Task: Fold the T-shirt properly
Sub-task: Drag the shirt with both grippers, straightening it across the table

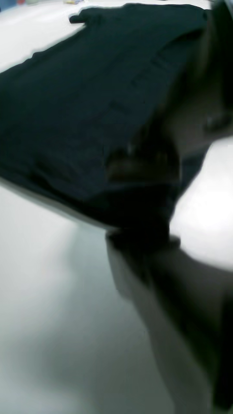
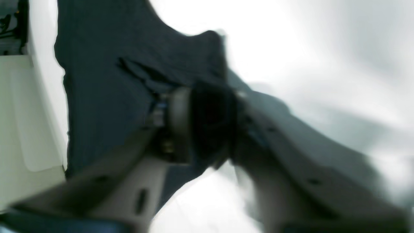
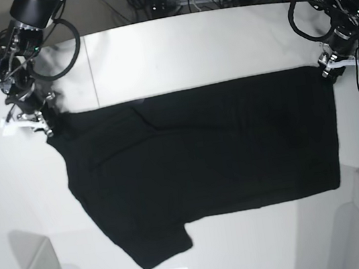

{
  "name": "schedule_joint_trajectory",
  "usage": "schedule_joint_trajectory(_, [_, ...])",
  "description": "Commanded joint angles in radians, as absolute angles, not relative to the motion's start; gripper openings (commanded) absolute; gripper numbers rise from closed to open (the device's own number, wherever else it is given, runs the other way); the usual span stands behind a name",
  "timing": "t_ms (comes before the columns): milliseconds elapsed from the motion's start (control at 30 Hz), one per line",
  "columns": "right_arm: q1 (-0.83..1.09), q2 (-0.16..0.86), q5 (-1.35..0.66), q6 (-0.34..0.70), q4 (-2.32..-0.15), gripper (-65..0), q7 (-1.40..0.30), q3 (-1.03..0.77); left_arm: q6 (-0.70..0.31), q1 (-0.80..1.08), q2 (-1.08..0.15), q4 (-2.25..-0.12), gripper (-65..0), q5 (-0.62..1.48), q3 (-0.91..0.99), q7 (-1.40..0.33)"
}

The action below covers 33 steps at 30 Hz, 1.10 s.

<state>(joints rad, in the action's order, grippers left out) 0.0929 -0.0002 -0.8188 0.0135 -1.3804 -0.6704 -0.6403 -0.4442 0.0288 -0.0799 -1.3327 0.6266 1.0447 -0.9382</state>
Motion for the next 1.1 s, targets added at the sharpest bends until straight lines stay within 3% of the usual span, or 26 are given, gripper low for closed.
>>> schedule_joint_trajectory(0, [0.097, 0.002, -0.792, -0.013, -1.379, -56.9, -0.705, -0.639, -0.438, 0.030, -0.085, -1.339, -52.8, 0.611, 1.044, -0.963])
schedule_joint_trajectory(67, [0.097, 0.002, -0.792, -0.013, -1.379, -65.0, -0.705, -0.639, -0.437, 0.030, -0.088, -1.339, -65.0, 0.610, 1.044, -0.966])
schedule_joint_trajectory(367, [0.150, 0.001, -0.794, -0.013, -1.446, -65.0, -0.714, -0.642, -0.440, 0.077, -0.145, -1.351, -65.0, 0.613, 1.043, -0.970])
schedule_joint_trajectory(833, [0.403, -0.042, -0.802, -0.013, -1.684, -65.0, -0.714, -0.651, -0.443, 0.249, -0.166, -1.417, -65.0, 0.619, 1.043, -0.970])
schedule_joint_trajectory(1067, [0.484, -0.062, -0.802, -0.013, -1.742, -65.0, -0.714, -0.642, -0.503, 0.346, -0.165, -1.489, -65.0, 0.619, 1.044, -0.970])
